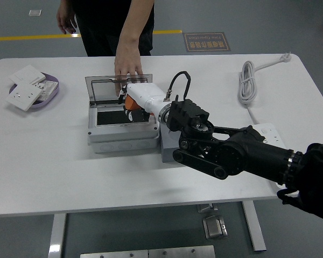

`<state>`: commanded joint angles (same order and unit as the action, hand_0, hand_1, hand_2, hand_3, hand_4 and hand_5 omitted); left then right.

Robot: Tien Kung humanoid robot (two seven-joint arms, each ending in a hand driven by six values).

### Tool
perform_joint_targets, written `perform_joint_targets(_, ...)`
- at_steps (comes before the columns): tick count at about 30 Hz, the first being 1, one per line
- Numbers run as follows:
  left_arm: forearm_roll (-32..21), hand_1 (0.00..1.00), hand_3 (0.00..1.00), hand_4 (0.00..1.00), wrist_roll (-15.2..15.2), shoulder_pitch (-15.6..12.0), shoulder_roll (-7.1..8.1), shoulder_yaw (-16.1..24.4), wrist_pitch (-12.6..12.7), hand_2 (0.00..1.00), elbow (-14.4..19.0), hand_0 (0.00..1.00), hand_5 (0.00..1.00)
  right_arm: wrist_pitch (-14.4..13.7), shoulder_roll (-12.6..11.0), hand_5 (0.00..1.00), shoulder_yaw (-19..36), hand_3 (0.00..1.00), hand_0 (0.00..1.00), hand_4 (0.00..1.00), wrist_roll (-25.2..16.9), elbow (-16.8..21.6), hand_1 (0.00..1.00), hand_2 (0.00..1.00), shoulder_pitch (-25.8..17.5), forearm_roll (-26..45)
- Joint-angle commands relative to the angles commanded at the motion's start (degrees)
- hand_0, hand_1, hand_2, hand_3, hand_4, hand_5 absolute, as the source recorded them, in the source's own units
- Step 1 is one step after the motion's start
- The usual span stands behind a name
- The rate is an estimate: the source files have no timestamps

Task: Pick up the cylinder from the cube,place it in the box,flap close box

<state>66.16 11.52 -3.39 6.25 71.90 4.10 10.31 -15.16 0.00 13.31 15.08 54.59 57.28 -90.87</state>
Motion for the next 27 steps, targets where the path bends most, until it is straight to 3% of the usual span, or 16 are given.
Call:
perform_joint_targets(2,0.0,0.593,0.575,0.601,0.0,0.1,0.11,0.0,0.0,0.548,0.0,0.571,0.320,0.2,0.0,0.126,-0.7,0.746,0.833,0.392,0.2,-0.1,0.770,0.795,0.1,-0.2)
perform_joint_targets(3,0.1,0.593,0.575,0.599,0.0,0.1,0.15,0.0,0.0,0.548,0.0,0.571,0.318,0.3,0.0,0.144,-1.0,0.778,0.862,0.446,0.3,-0.2,0.781,0.804,0.1,-0.3)
perform_joint_targets(13,0.3,0.593,0.575,0.597,0.1,0.2,0.40,0.1,-0.1,0.548,0.0,0.571,0.316,0.9,0.0,0.132,-3.5,0.792,0.865,0.480,0.6,-0.7,0.786,0.807,0.7,0.2)
perform_joint_targets(20,0.7,0.593,0.576,0.594,0.2,0.3,0.40,0.3,-0.2,0.548,0.0,0.571,0.317,1.1,0.0,0.139,-3.3,0.800,0.869,0.510,0.6,-0.8,0.787,0.807,0.8,-0.1)
perform_joint_targets(21,0.8,0.593,0.575,0.592,0.2,0.4,0.40,0.3,-0.2,0.548,0.0,0.571,0.319,1.2,0.0,0.144,-3.2,0.823,0.874,0.570,0.5,-0.8,0.788,0.807,0.9,-0.1)
perform_joint_targets(26,1.2,0.593,0.575,0.592,0.3,0.5,0.43,0.6,-0.3,0.548,0.0,0.571,0.319,1.5,0.0,0.144,-3.0,0.823,0.874,0.570,0.5,-0.8,0.788,0.807,0.9,-0.5)
perform_joint_targets(27,1.3,0.593,0.576,0.589,0.3,0.5,0.44,0.6,-0.3,0.548,0.0,0.571,0.322,1.6,0.0,0.253,-2.9,0.837,0.875,0.775,0.5,-0.8,0.790,0.806,0.9,-0.6)
